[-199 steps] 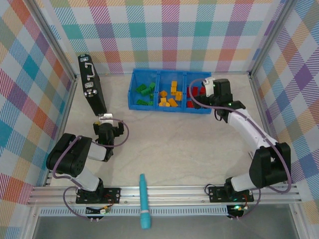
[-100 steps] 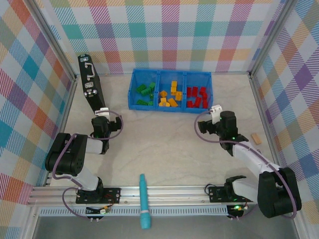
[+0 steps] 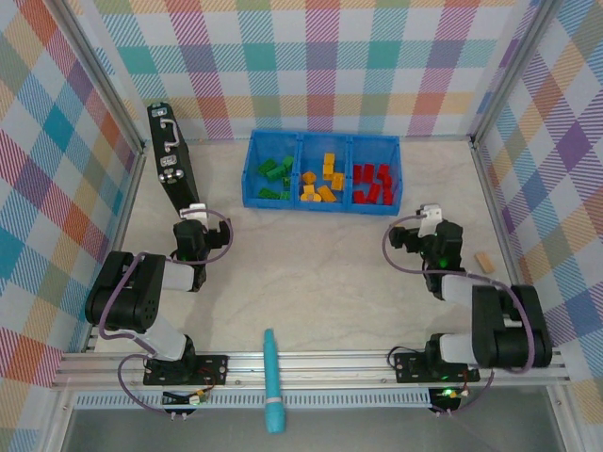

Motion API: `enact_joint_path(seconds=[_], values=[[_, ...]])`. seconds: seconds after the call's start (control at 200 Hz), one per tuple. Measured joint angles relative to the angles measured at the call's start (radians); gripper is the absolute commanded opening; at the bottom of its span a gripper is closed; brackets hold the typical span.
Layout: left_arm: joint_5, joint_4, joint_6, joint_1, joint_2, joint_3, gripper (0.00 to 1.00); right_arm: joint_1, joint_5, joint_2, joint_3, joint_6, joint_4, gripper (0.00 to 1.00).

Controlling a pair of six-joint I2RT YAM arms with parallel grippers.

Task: Sort the legos into containers by color
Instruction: Reset both arms

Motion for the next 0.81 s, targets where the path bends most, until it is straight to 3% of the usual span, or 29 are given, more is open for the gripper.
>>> enact_joint_path(seconds=[0.17, 0.805], values=[[0.000, 0.000, 0.000, 0.000, 0.000, 0.000, 1.00, -0.003, -0.054, 0.157, 0.023, 0.001, 0.068, 0.99], [0.000, 0.000, 0.000, 0.000, 0.000, 0.000, 1.00, -0.014, -0.027, 0.159, 0.083, 0.045, 0.061, 0.99]])
